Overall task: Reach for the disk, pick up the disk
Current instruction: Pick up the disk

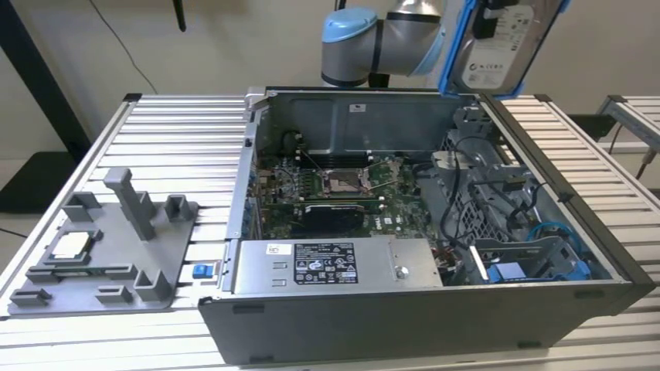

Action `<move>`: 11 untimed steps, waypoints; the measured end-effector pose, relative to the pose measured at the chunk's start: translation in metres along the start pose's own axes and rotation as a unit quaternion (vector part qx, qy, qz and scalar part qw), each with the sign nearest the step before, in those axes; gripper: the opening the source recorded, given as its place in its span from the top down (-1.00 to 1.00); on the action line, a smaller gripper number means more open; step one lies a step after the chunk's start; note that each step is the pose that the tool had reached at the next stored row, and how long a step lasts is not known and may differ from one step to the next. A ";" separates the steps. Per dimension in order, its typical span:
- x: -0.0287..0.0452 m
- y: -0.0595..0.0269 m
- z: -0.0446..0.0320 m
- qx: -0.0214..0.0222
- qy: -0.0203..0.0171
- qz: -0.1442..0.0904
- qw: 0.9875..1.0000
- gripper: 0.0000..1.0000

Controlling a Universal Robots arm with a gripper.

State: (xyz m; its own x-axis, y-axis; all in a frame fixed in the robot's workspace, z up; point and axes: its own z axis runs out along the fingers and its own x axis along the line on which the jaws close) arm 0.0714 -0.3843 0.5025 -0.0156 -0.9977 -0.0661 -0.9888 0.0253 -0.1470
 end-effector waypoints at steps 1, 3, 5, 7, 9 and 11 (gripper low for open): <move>0.0012 -0.0001 -0.0001 0.000 0.000 0.000 1.000 1.00; 0.0038 -0.0002 -0.0002 0.000 0.000 0.000 1.000 1.00; 0.0070 -0.0003 -0.0003 0.000 0.000 0.000 1.000 1.00; 0.0103 -0.0003 -0.0005 0.000 0.000 0.000 1.000 1.00; 0.0137 -0.0004 -0.0006 0.000 0.000 0.000 1.000 1.00; 0.0166 -0.0005 -0.0007 0.000 0.000 0.000 1.000 1.00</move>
State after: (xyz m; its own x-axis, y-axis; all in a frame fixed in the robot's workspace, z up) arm 0.0715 -0.4010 0.5022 -0.0156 -0.9977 -0.0662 -0.9888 0.0252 -0.1468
